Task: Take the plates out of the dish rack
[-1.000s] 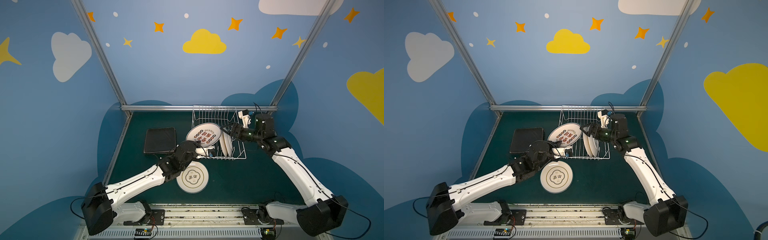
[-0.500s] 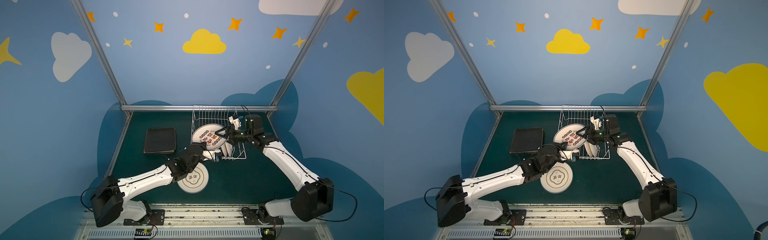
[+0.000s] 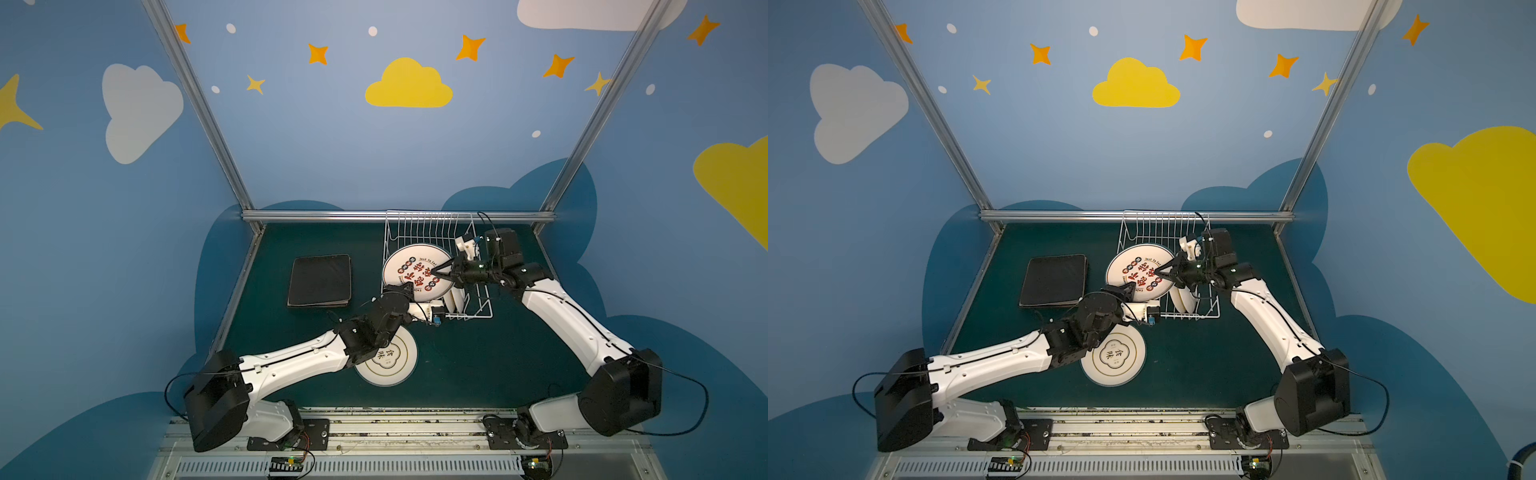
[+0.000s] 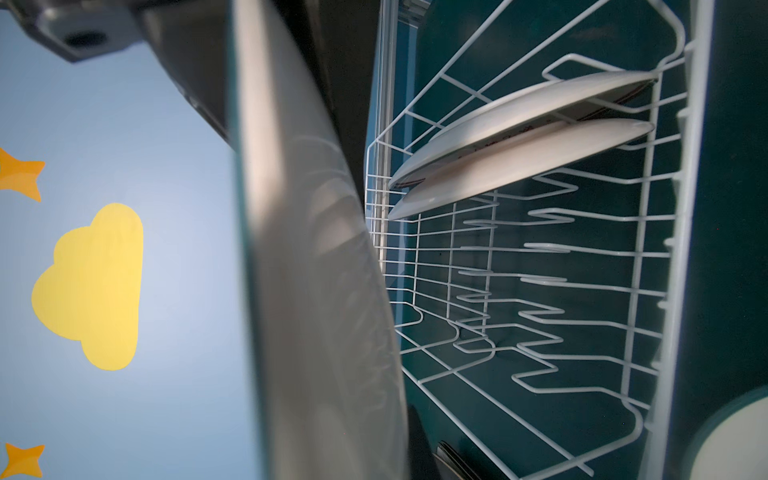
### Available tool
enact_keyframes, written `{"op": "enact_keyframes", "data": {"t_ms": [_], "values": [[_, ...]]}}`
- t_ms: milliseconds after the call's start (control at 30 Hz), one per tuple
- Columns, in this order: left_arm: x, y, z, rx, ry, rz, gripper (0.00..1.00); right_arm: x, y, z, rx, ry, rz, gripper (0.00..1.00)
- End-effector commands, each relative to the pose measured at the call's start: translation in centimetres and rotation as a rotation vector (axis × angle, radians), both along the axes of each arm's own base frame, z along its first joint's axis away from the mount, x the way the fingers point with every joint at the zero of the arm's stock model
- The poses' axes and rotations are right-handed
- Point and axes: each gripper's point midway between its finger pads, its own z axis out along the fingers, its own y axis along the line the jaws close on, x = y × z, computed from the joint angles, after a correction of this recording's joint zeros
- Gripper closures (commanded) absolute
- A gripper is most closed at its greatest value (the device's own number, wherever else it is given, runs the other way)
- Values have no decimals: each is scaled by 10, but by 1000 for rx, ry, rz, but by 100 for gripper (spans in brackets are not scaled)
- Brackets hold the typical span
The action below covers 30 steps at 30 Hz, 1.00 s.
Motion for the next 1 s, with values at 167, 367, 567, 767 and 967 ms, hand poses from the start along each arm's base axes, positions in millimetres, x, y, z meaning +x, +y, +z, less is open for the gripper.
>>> {"op": "enact_keyframes", "data": {"t_ms": [167, 367, 567, 767, 967], "values": [[8, -1, 25, -171, -29, 44, 72, 2, 8, 31, 44, -160, 71, 100], [9, -1, 23, -184, -19, 52, 42, 4, 6, 39, 66, -182, 63, 100], [7, 0, 19, -188, -5, 50, 10, 11, -4, 51, 85, -234, 4, 100], [6, 7, 13, -172, 27, 75, 0, 16, -23, 61, 75, -308, -93, 100], [-6, 16, 33, -365, 96, 74, 0, 19, -46, 66, 46, -369, -187, 100]]}}
